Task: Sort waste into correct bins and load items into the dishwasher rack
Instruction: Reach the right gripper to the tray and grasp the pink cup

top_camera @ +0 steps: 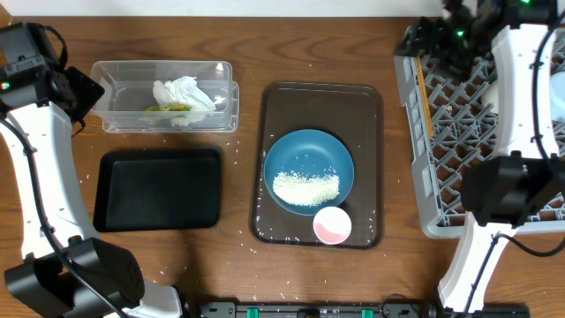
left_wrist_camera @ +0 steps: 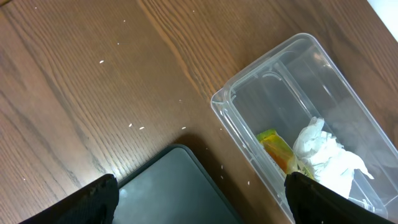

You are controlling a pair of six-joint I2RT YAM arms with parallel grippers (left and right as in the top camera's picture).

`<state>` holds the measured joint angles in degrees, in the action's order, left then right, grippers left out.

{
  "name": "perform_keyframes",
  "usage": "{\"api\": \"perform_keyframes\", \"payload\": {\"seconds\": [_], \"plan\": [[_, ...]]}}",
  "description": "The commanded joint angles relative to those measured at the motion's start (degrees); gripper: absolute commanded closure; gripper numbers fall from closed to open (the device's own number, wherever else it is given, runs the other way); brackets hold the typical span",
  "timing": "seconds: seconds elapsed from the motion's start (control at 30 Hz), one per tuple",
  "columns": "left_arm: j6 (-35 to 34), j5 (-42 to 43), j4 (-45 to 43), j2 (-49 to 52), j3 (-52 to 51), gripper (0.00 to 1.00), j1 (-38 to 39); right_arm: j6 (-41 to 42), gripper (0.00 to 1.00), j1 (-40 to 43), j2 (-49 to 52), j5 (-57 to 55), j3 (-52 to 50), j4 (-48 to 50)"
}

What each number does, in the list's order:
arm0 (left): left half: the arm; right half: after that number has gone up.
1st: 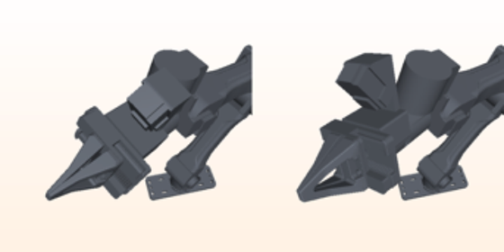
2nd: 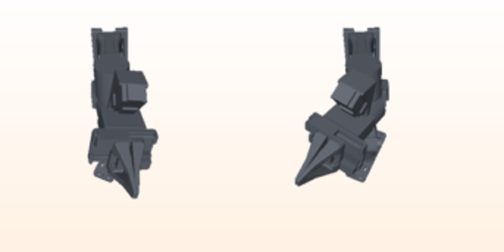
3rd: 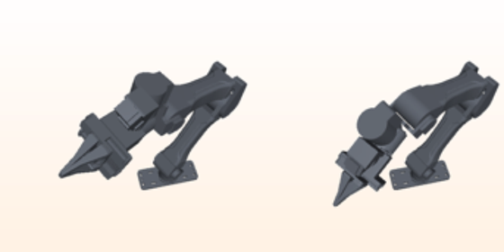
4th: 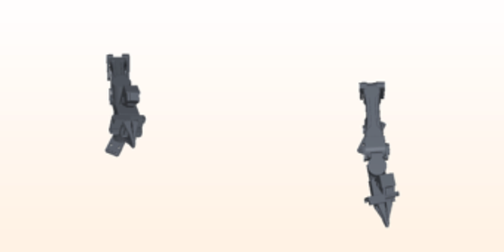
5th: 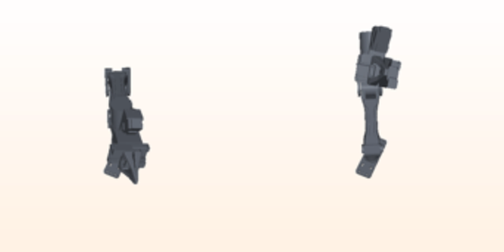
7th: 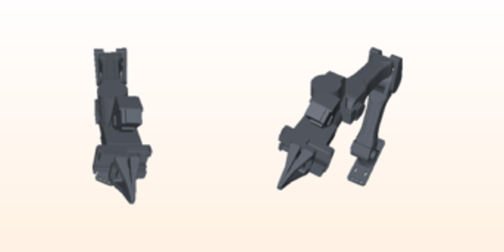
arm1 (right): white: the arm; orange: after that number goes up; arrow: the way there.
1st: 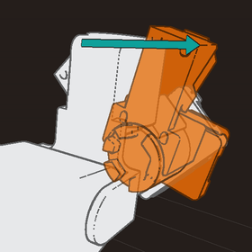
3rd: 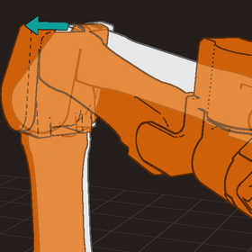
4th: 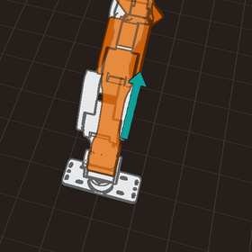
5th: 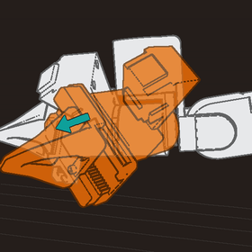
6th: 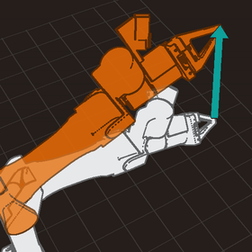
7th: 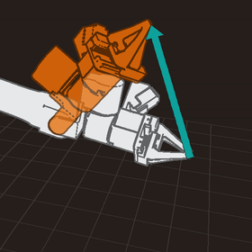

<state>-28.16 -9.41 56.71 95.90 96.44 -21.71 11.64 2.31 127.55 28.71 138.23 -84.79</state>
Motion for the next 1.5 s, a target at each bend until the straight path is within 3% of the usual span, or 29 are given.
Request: {"api": "perform_keyframes", "payload": {"seconds": [0.0, 0.2, 0.27, 0.37, 0.6, 0.83, 1.17, 1.3, 1.4, 1.47], "plan": [[1.14, -0.7, 0.26, 0.24, 0.42, 0.12, -0.24, -6.34, 0.04, -6.19, -1.2, 3.72, 0.28, -4.02], [1.14, -0.7, 0.26, 0.24, 0.42, 0.12, -0.24, -6.54, 0.15, -18.49, -1.16, -12.72, -1.66, -12.55], [1.14, -0.7, 0.26, 0.24, 0.42, 0.12, -0.24, -6.1, 0.06, -23.5, -1.16, -16.15, -3.08, -12.52], [1.14, -0.72, 0.26, 0.24, 0.42, 0.12, -0.24, -5.92, 0.01, -29.92, -1.16, -20.94, -5.46, -12.52], [1.14, -0.7, 0.26, 0.24, 0.42, 0.12, -0.24, -4.55, 0.01, -38.71, -1.84, -26.4, -6.73, -12.57], [1.14, -0.7, 0.24, 0.24, 0.42, 0.12, -0.24, -7.69, 0.01, -39.39, -10.43, -26.38, -9.94, -12.57], [1.14, -0.7, 0.26, 0.24, 0.42, 0.12, -0.24, -9.94, 0.01, -39.45, -34.6, -26.25, -37.53, -12.26], [1.14, -0.7, 0.26, 0.24, 0.42, 0.11, -0.24, -9.03, 0.01, -39.45, -38.58, -24.52, -41.0, -3.61], [1.14, -0.72, 0.26, 0.24, 0.42, 0.12, -0.24, -8.04, 0.12, -39.47, -38.62, -21.03, -42.32, 0.22], [1.14, -0.7, 0.26, 0.24, 0.42, 0.12, -0.24, -8.0, 0.15, -39.47, -38.51, -20.65, -44.39, 1.36]]}}
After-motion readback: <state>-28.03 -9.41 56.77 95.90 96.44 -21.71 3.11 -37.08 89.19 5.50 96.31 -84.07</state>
